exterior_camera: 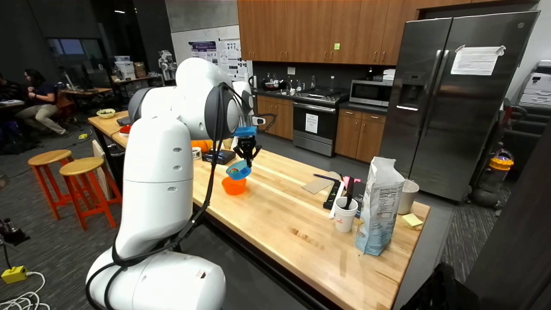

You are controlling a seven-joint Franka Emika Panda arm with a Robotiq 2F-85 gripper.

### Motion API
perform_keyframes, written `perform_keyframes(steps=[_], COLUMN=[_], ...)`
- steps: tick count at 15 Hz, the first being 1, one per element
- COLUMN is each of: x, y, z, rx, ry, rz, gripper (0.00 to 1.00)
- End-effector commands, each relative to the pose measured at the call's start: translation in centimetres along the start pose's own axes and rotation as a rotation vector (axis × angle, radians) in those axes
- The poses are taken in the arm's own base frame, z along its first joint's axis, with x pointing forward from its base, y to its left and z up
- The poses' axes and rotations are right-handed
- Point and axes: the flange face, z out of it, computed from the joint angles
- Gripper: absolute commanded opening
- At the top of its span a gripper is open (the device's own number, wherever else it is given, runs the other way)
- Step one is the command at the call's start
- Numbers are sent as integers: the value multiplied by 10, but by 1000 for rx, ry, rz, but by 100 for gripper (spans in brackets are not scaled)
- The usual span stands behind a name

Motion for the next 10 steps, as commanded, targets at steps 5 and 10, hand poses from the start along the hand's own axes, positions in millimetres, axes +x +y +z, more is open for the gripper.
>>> perform_keyframes(steps=[5,10], x=[27,42], y=[-23,-16], z=[11,13], rx=[-90,-298], ry=[-33,52], rz=[-66,-108], gripper=[1,1])
